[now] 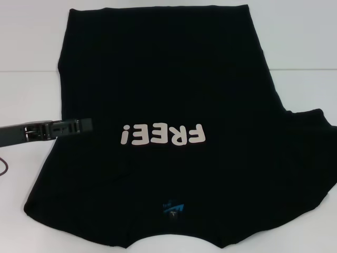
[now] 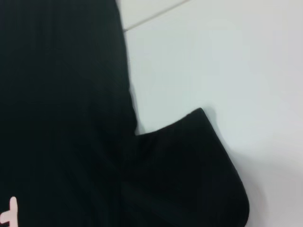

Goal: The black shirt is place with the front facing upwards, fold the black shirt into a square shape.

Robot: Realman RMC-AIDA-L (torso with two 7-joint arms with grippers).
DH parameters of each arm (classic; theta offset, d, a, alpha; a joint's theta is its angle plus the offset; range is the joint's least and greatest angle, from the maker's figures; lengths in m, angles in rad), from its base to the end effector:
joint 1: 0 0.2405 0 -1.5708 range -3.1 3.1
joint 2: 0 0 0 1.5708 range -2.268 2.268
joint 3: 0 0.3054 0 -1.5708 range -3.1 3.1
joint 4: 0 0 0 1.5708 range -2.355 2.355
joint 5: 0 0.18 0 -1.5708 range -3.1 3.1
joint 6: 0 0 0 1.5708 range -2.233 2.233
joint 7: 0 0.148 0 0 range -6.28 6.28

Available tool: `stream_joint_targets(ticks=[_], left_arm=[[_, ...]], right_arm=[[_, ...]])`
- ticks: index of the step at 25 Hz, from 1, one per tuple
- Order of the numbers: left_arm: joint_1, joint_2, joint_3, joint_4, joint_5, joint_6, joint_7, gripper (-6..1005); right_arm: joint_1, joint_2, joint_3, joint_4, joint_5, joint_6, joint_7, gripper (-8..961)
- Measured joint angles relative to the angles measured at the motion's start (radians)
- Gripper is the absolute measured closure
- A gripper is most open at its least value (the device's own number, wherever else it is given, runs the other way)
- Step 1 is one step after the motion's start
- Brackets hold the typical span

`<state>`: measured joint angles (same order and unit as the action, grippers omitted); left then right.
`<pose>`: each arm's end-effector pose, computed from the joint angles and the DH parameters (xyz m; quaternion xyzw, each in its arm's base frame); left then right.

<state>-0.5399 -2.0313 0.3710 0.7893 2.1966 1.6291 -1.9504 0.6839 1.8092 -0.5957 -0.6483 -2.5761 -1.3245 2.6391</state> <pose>-0.3110 0.3421 0.0356 -0.8265 -0.4696 -0.2657 0.1604 0.3599 0.4000 0.0957 -0.6727 0.6883 0.0524 0.2664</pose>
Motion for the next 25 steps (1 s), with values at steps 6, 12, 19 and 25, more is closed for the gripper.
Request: stream_joint_targets(ticks=[6,12,19,25], left_arm=[[-0.004,0.002,0.000,-0.001,-0.005,-0.008,0.000,374],[-0.016,0.002,0.001,-0.002,-0.008,-0.010,-0.002,378],[-0.004,0.002,0.000,-0.002,-0.015,-0.010,-0.007,382],[0.011,0.000,-0.021,-0.002,-0.022,-0.011,-0.005,386]], right_arm=[[0.040,-0.005,-0.003,-0.009,0.044,-0.090,-0.005,936],[0.159,0.017,-0.107,-0.027,0.009,-0.116,-0.030,936],[0.286,0.073,-0.284,-0.027,-0.080,-0.096,-0.071,936],[0.311,0.149,-0.397,-0.069,-0.131,-0.067,-0.167,937]])
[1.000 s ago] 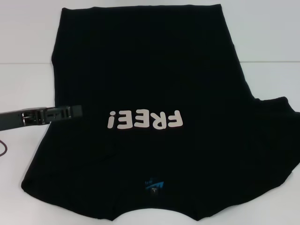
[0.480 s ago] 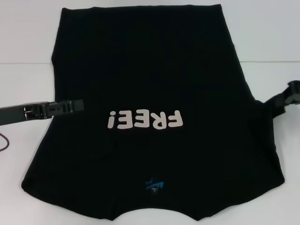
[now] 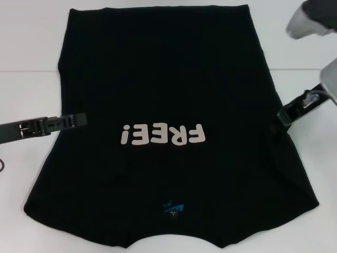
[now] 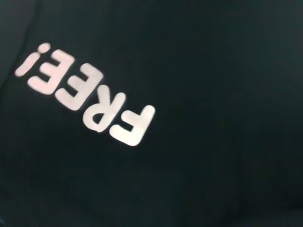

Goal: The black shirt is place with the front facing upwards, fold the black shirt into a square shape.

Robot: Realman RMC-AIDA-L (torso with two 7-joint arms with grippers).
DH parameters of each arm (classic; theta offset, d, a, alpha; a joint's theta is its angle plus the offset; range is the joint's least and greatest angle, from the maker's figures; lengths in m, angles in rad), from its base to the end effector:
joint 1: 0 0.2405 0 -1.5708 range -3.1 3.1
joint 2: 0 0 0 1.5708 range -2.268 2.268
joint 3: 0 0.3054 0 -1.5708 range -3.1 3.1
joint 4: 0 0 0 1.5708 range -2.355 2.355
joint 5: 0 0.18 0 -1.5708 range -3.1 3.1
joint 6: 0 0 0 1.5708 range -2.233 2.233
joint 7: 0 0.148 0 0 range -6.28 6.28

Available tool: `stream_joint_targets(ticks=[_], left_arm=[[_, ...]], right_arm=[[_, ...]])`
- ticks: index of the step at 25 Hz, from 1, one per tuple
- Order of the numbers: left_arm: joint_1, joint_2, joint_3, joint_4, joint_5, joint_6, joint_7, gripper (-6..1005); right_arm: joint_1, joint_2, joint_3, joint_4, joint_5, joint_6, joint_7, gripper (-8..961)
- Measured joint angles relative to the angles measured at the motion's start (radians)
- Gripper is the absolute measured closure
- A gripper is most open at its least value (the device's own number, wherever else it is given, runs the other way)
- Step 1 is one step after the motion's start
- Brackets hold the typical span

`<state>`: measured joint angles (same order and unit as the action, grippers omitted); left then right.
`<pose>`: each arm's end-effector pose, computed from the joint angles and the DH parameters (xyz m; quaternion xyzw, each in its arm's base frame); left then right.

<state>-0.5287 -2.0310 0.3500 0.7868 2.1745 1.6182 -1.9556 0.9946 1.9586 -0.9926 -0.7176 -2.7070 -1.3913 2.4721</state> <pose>-0.3149 0.3415 0.0400 -0.8143 -0.4771 -0.2819 0.1727 0.2162 0.4500 0.0042 -0.8794 0.4049 -0.1532 0.1979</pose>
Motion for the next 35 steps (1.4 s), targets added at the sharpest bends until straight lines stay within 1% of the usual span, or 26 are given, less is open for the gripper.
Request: stream_joint_targets(ticks=[2,4,8,10,13,15,16,17,18,19,20,21,23,24,25,27,28,31,35], left_arm=[[0.002,0.000,-0.007,0.000,-0.002,-0.001,0.002,388],[0.003,0.000,-0.009,0.000,-0.004,-0.001,0.002,389],[0.003,0.000,-0.010,0.000,-0.006,-0.002,0.002,392],[0.003,0.000,-0.010,0.000,-0.007,-0.004,0.002,393],[0.002,-0.001,-0.019,0.000,-0.010,-0.005,-0.001,395],[0.003,-0.001,-0.028,-0.001,-0.011,-0.003,-0.010,396],[0.004,-0.001,-0.032,-0.001,-0.011,0.000,-0.026,397],[0.004,-0.001,-0.032,-0.001,-0.011,0.000,-0.026,398],[0.007,0.006,-0.033,-0.001,-0.005,0.007,-0.074,398],[0.009,0.011,-0.033,0.001,0.005,0.014,-0.106,399],[0.013,0.020,-0.034,0.006,0.023,0.026,-0.156,400],[0.021,0.030,-0.039,0.009,0.039,0.046,-0.203,400],[0.042,0.050,-0.066,0.015,0.079,0.094,-0.288,402],[0.051,0.057,-0.085,0.021,0.098,0.121,-0.318,402],[0.063,0.062,-0.110,0.029,0.119,0.148,-0.350,403],[0.093,0.069,-0.164,0.057,0.186,0.198,-0.403,404],[0.093,0.069,-0.164,0.057,0.186,0.198,-0.403,405],[0.113,0.067,-0.177,0.081,0.266,0.201,-0.418,407],[0.117,0.059,-0.164,0.084,0.324,0.182,-0.401,414]], right_arm=[[-0.012,0.024,-0.011,-0.038,-0.009,0.009,-0.028,937],[-0.022,0.034,-0.012,-0.065,-0.011,0.013,-0.041,933],[-0.036,0.038,-0.012,-0.086,-0.011,0.017,-0.070,918],[-0.052,0.041,-0.008,-0.094,-0.011,0.032,-0.105,705],[-0.071,0.046,0.020,-0.116,-0.010,0.056,-0.097,594],[-0.093,0.044,0.096,-0.132,0.005,0.085,-0.033,521],[-0.101,0.036,0.152,-0.129,0.016,0.091,0.002,484],[-0.108,0.021,0.218,-0.114,0.043,0.089,0.029,469],[-0.115,0.001,0.281,-0.090,0.075,0.073,0.042,453],[-0.122,-0.025,0.332,-0.052,0.125,0.045,0.042,438],[-0.143,-0.076,0.386,0.026,0.219,-0.013,0.041,423],[-0.143,-0.076,0.386,0.026,0.219,-0.013,0.041,408],[-0.167,-0.116,0.399,0.080,0.300,-0.056,0.046,377],[-0.180,-0.126,0.399,0.090,0.323,-0.063,0.051,362],[-0.201,-0.134,0.400,0.091,0.339,-0.067,0.063,347],[-0.207,-0.135,0.400,0.088,0.339,-0.063,0.068,316],[-0.214,-0.135,0.400,0.086,0.338,-0.058,0.071,316],[-0.223,-0.136,0.400,0.090,0.337,-0.053,0.067,316],[-0.229,-0.130,0.399,0.090,0.337,-0.048,0.062,317]])
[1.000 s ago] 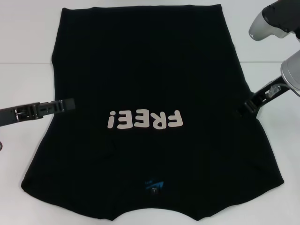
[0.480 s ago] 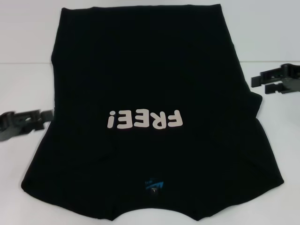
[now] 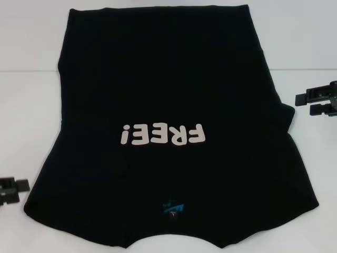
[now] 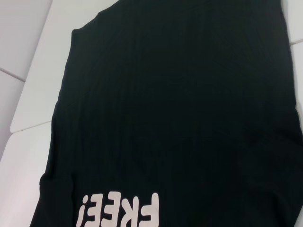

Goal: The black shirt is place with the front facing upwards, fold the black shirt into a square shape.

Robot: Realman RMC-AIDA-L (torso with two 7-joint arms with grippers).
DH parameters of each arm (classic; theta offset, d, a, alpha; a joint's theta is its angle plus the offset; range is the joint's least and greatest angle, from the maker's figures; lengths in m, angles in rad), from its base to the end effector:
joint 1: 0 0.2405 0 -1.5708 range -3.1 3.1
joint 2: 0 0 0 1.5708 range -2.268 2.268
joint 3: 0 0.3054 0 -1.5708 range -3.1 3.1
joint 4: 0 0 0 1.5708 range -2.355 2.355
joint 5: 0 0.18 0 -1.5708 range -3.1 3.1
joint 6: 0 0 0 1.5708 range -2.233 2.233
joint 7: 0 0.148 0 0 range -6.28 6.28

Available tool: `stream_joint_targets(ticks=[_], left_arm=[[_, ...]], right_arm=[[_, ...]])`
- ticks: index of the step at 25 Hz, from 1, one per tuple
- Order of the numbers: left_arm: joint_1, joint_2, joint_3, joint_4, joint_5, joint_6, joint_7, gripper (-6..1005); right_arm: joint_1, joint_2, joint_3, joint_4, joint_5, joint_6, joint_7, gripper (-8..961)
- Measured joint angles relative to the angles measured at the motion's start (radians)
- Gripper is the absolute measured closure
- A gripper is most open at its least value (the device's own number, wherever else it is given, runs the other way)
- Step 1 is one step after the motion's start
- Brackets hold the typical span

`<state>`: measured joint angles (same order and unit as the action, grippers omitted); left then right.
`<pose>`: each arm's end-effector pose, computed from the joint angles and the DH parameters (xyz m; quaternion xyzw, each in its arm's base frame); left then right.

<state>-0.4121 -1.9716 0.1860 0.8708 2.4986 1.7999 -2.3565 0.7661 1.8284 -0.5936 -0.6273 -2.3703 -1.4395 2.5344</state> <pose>-0.3824 0.2674 0.0695 -0.6658 -0.7071 -0.1981 0.1325 0.2915 0.4229 0.0760 -0.7441 0.6323 0.1343 0.1690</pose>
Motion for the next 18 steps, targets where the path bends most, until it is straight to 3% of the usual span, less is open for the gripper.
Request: stream_joint_targets(ticks=[5,18], left_arm=[[-0.006,-0.010,0.055,-0.029,0.047,-0.091,0.009,441],[-0.020,-0.009,0.065,-0.086,0.058,-0.200,-0.009,477]], right_arm=[[-0.001,0.003,-0.006,-0.001,0.000,0.001,-0.001,317],[-0.002,0.005,-0.008,-0.002,0.002,-0.001,-0.002,318]])
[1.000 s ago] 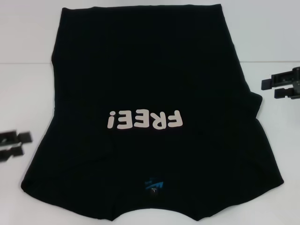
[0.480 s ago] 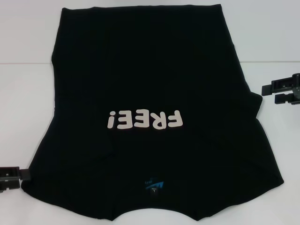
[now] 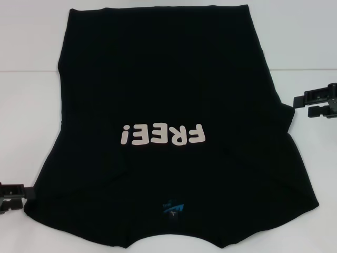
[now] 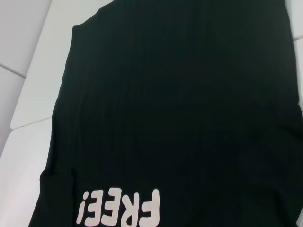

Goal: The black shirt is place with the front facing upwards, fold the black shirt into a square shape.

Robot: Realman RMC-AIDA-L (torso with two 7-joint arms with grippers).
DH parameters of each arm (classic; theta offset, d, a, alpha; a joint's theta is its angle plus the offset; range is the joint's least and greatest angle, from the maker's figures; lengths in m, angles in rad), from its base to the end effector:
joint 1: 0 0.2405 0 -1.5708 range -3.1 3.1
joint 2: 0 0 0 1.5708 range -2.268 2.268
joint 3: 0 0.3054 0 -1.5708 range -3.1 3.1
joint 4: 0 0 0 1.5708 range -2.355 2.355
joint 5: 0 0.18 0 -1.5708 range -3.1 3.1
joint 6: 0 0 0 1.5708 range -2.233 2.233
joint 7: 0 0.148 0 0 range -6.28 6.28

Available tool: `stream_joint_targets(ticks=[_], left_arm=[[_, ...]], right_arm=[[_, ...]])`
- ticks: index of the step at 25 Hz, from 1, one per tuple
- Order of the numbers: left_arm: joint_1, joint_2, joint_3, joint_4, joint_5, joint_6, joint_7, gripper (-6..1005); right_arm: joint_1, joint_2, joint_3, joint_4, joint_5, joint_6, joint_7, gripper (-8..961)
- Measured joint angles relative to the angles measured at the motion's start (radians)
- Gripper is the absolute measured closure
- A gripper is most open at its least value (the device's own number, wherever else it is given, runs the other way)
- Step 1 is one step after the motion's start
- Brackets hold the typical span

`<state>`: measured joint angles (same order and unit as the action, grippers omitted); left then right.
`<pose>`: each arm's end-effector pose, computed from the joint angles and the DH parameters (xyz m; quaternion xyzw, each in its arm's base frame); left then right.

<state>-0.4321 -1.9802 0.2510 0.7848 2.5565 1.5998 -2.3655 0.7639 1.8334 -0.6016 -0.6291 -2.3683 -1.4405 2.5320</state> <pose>-0.3992 0.2813 0.0489 -0.6499 -0.7244 -0.1531 0.1717 0.2914 0.4215 0.0731 -0.7460 0.6313 0.1315 0.1663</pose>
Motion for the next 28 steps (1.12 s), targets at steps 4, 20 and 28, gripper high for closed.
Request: stream_joint_targets(ticks=[4,20,28], left_arm=[[-0.001,0.001,0.002,-0.008,0.003,-0.007,-0.005,482],[-0.031,-0.002,0.051,-0.063,0.011,-0.035,-0.013,501],[-0.054,0.000,0.046,-0.074,0.005,-0.042,-0.017,510]], right_arm=[[0.000,0.000,0.000,-0.002,0.000,0.000,0.000,318],[-0.001,0.000,-0.001,0.000,0.000,-0.003,-0.012,320],[-0.002,0.001,0.005,0.004,0.003,-0.007,-0.024,322]])
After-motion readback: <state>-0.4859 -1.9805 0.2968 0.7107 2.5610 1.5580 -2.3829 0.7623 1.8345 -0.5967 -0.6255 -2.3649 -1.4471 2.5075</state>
